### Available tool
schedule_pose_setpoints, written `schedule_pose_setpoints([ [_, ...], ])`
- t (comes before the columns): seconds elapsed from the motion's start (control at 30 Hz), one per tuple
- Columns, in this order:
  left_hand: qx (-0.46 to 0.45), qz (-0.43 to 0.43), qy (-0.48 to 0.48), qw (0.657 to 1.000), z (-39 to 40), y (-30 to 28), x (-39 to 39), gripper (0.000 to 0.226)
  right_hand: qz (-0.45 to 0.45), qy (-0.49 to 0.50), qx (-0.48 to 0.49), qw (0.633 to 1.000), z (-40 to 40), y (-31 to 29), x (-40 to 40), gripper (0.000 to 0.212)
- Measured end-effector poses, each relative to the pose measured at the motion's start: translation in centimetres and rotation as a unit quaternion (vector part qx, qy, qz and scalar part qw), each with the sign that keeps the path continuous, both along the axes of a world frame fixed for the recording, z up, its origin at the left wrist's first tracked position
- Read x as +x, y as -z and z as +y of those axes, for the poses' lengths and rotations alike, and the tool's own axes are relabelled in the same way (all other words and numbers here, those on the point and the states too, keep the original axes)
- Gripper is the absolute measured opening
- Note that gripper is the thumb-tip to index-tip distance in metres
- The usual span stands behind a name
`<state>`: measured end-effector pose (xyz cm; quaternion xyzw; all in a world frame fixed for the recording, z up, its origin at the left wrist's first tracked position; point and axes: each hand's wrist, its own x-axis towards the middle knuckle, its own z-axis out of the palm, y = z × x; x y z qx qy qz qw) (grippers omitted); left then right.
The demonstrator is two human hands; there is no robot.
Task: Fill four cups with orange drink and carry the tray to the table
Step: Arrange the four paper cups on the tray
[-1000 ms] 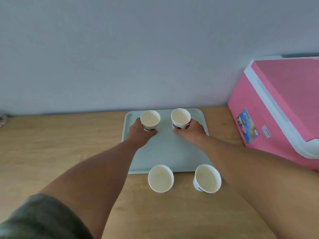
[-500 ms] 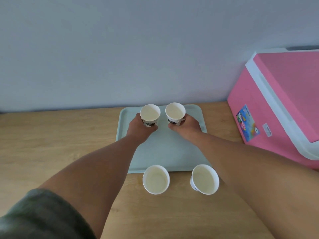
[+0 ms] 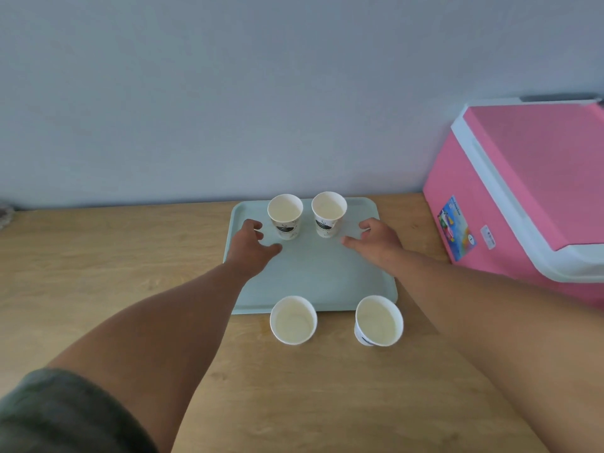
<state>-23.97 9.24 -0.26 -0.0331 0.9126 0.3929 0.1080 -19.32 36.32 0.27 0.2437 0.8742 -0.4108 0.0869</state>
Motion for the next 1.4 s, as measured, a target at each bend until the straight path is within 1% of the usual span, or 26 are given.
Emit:
schedule_pose_setpoints([
  [0.17,-0.041,0.008,0.011,0.999,-1.8,-0.1,2.3,0.06,0.001,-0.001,0.02,1.0,1.9,-0.3,2.7,0.064],
  [0.27,-0.043,0.011,0.016,0.999,-2.9,0.3,3.9,0.054,-0.006,-0.008,0.04,0.999,3.1,-0.4,4.6,0.057],
  [0.43,-0.053,0.008,0.033,0.998,-4.4,1.2,6.7,0.046,-0.01,-0.01,0.04,0.999,4.7,0.7,8.6,0.031],
  [0.57,-0.034,0.013,0.056,0.998,-5.1,1.5,9.2,0.042,0.014,-0.016,0.026,0.999,5.2,2.1,11.8,0.028],
  [0.67,-0.031,0.015,0.082,0.996,-5.2,2.0,11.1,0.046,0.039,-0.042,0.033,0.998,5.3,2.4,14.1,0.022],
  [0.73,-0.041,0.02,0.097,0.994,-5.2,2.4,12.1,0.049,0.044,-0.071,0.049,0.995,5.5,3.0,15.5,0.029],
  [0.87,-0.074,0.036,0.137,0.987,-5.4,3.0,13.1,0.058,0.029,-0.103,0.063,0.992,5.4,3.6,17.4,0.059],
  [0.93,-0.081,0.049,0.149,0.984,-5.2,2.9,13.4,0.062,0.033,-0.111,0.059,0.992,4.9,3.4,18.1,0.065],
  [1.0,-0.086,0.06,0.168,0.98,-4.7,2.7,13.8,0.065,0.04,-0.12,0.052,0.991,4.2,3.1,18.7,0.063],
  [1.1,-0.089,0.058,0.192,0.976,-3.9,2.4,14.4,0.077,0.056,-0.144,0.052,0.987,3.1,2.8,19.2,0.055],
  [1.17,-0.086,0.057,0.198,0.975,-3.3,2.4,14.6,0.081,0.062,-0.148,0.04,0.986,2.4,2.8,19.2,0.062],
  [1.23,-0.072,0.057,0.189,0.978,-2.7,2.4,14.8,0.079,0.071,-0.141,0.02,0.987,1.7,2.9,19.0,0.07],
  [1.33,-0.059,0.074,0.172,0.981,-1.8,2.4,15.2,0.067,0.096,-0.133,0.001,0.986,0.5,2.5,18.6,0.065],
  [1.4,-0.036,0.073,0.158,0.984,-1.5,2.5,15.1,0.065,0.107,-0.128,-0.004,0.986,-0.3,2.0,18.3,0.06],
])
